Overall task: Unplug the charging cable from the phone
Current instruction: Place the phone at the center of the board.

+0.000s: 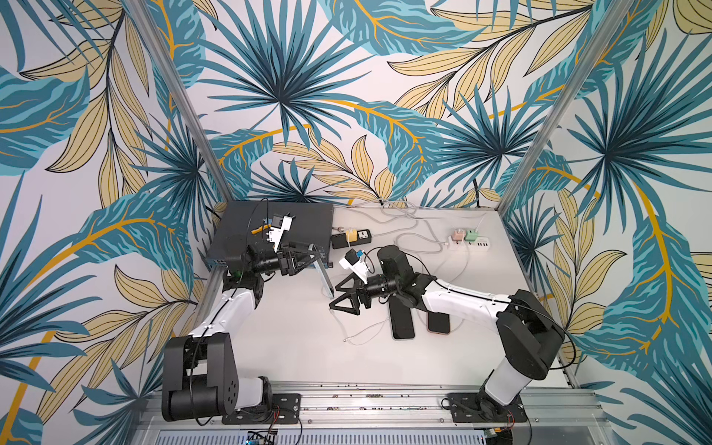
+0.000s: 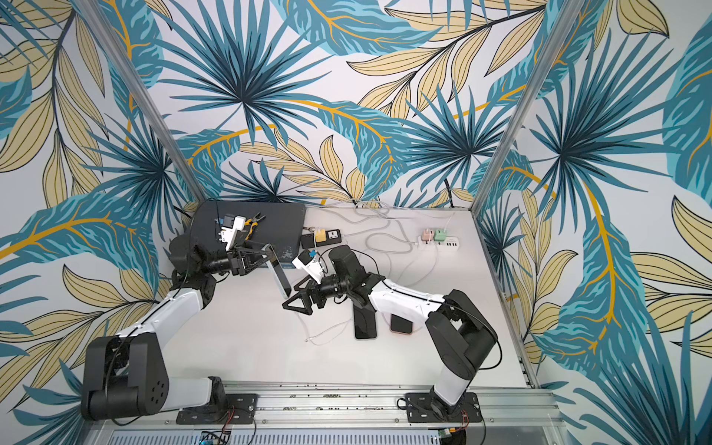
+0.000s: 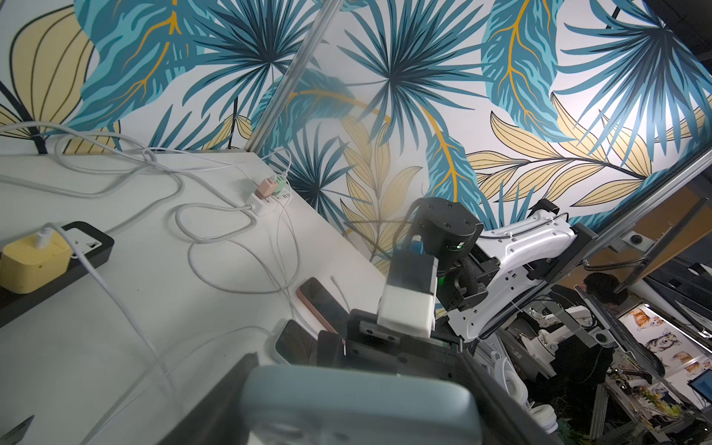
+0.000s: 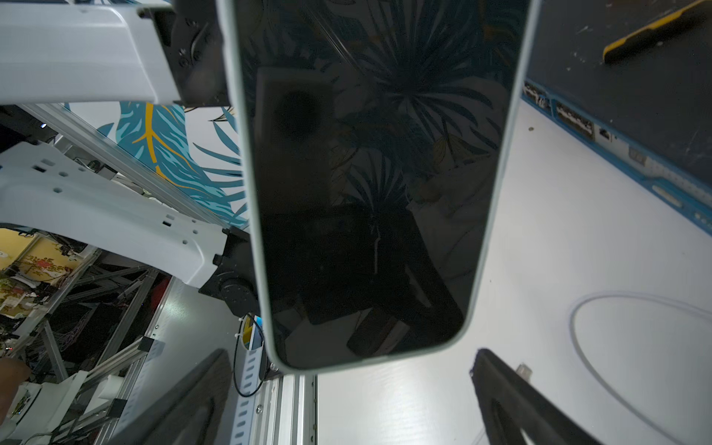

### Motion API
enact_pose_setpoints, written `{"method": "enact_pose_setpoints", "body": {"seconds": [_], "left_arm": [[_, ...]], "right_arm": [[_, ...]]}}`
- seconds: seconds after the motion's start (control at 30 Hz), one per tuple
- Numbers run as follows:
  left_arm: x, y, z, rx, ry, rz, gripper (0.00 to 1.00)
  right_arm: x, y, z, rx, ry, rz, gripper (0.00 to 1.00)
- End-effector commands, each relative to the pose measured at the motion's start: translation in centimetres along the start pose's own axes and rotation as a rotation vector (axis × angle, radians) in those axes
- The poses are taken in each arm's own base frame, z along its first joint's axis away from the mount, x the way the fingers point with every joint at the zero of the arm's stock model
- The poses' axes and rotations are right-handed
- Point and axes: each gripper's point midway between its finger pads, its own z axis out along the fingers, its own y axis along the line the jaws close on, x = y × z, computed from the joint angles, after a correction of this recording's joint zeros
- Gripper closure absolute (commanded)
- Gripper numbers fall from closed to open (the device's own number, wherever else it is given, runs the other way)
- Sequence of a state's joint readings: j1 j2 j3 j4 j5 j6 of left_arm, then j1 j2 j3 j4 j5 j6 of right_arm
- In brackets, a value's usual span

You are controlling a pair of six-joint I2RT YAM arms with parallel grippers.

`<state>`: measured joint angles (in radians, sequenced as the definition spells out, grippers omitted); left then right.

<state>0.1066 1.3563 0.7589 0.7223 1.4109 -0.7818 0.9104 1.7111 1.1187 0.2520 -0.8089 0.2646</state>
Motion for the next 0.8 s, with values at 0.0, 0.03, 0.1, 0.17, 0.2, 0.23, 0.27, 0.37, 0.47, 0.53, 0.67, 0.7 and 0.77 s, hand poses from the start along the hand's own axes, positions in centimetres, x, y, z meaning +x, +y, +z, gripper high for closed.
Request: {"method": "enact_pose_setpoints", "body": {"seconds": [0.0,0.03,0.1,0.17,0.2,0.23,0.27,0.37,0.47,0.53,0.67,0.7,0.77], "left_arm": [[-0.7,-1.4,-0.3,0.007,-0.011,0.069,0.91],[-0.7,-1.5,-0.3,0.007,-0.011,0.069,0.91],[-0.7,-1.5,-0.3,0.007,-0.012,0.071,0.91],[-0.7,-1.5,-0.3,0.006,-0.013,0.073,0.91],[-0.7,-1.5,-0.3,0.007,-0.012,0.073,0.91],[-0.7,-1.5,-0.3,0.007,-0.012,0.072,0.91],[-0.6,-1.5,-0.3,0.007,-0.013,0.071,0.91],[-0.6,-1.5,-0.3,0.006,-0.013,0.071,0.91],[-0.6,-1.5,-0.3,0.006,-0.013,0.070,0.91],[-0.6,-1.5,-0.3,0.007,-0.012,0.071,0.91],[-0.5,-1.5,-0.3,0.009,-0.010,0.068,0.91],[-0.5,-1.4,-0.3,0.009,-0.010,0.067,0.90],[-0.5,-1.4,-0.3,0.009,-0.010,0.068,0.91]], "right_arm": [[-0.4,-1.0,0.7,0.013,0.007,-0.005,0.00],[-0.6,-1.1,0.8,0.015,0.003,-0.006,0.00],[-1.2,-1.5,1.0,0.032,-0.007,-0.009,0.00],[-1.7,-1.7,1.2,0.038,-0.015,-0.015,0.00],[-2.0,-1.7,1.3,0.035,-0.019,-0.017,0.00],[-2.2,-1.7,1.4,0.031,-0.019,-0.016,0.00],[-2.4,-1.7,1.5,0.024,-0.021,-0.018,0.00],[-2.8,-1.3,1.8,-0.007,-0.021,-0.029,0.00],[-3.1,-1.0,1.9,-0.042,-0.022,-0.038,0.00],[-3.3,-0.8,1.9,-0.060,-0.030,-0.038,0.00],[-3.8,-0.5,1.7,-0.097,-0.043,-0.037,0.00],[-3.8,-0.3,1.7,-0.111,-0.043,-0.039,0.00],[-3.9,-0.1,1.7,-0.132,-0.043,-0.038,0.01]]}}
